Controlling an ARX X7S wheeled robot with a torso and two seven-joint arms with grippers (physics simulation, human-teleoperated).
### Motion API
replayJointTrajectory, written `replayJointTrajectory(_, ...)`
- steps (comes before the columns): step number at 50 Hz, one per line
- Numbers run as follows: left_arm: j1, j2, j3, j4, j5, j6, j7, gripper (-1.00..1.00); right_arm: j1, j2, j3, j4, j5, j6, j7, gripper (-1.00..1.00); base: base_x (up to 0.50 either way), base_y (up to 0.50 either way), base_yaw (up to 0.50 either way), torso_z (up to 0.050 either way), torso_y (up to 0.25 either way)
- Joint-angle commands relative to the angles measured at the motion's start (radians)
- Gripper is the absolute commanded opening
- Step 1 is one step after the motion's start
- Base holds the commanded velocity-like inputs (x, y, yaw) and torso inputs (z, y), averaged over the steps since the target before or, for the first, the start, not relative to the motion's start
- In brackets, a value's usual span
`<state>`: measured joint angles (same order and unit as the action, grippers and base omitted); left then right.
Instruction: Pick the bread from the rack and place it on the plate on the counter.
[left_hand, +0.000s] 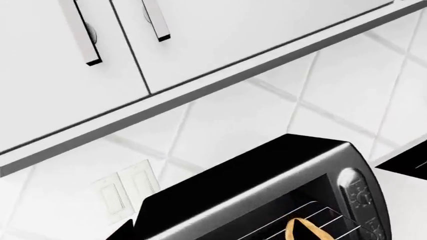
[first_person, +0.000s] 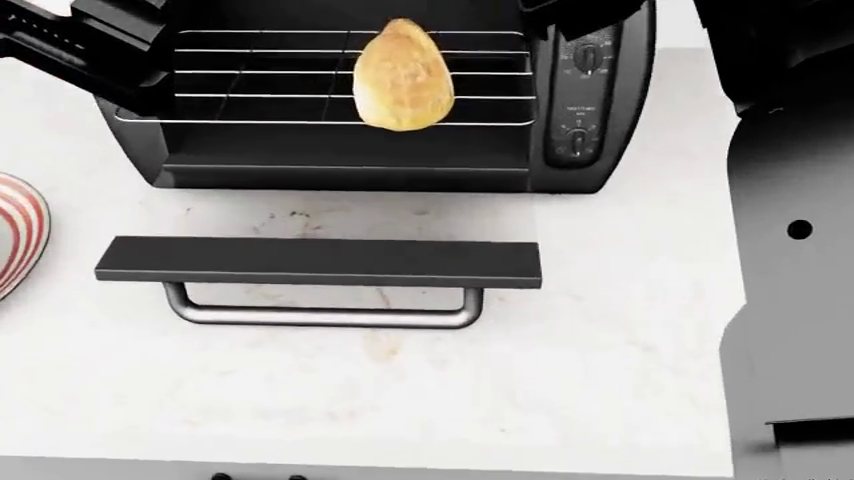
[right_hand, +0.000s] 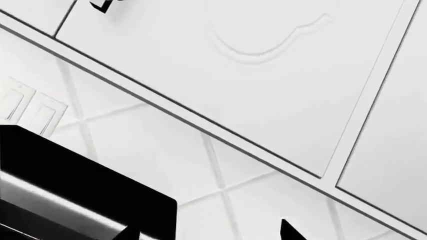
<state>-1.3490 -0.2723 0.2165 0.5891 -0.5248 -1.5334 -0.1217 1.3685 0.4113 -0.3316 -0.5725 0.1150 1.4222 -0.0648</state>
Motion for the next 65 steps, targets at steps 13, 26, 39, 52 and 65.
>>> replayJointTrajectory(13, -0.021, 0.004, -0.034, -0.008, -0.038, -0.005, -0.012, 1.00, 0.011, -0.015, 0.007, -0.001, -0.013, 0.002, -0.017, 1.00, 0.26, 0.00, 0.00, 0.047, 0.074)
replayJointTrajectory(26, -0.021, -0.002, -0.039, -0.004, -0.070, -0.009, -0.032, 1.00, 0.026, -0.013, 0.001, -0.009, -0.010, 0.010, -0.018, 1.00, 0.26, 0.00, 0.00, 0.047, 0.074)
replayJointTrajectory(39, -0.004, 0.017, -0.075, -0.003, -0.139, -0.031, -0.087, 1.00, 0.026, -0.007, -0.008, -0.014, -0.009, 0.016, -0.014, 1.00, 0.19, 0.00, 0.00, 0.039, 0.051)
replayJointTrajectory(52, 0.087, 0.054, -0.097, -0.160, -0.244, 0.046, 0.029, 1.00, 0.031, -0.009, 0.002, -0.028, 0.001, 0.023, -0.021, 1.00, 0.00, 0.00, 0.00, 0.000, 0.000)
replayJointTrajectory(65, 0.127, 0.061, -0.169, -0.226, -0.342, 0.031, 0.070, 1.00, 0.048, -0.013, -0.001, -0.025, 0.003, 0.023, -0.018, 1.00, 0.00, 0.00, 0.00, 0.000, 0.000)
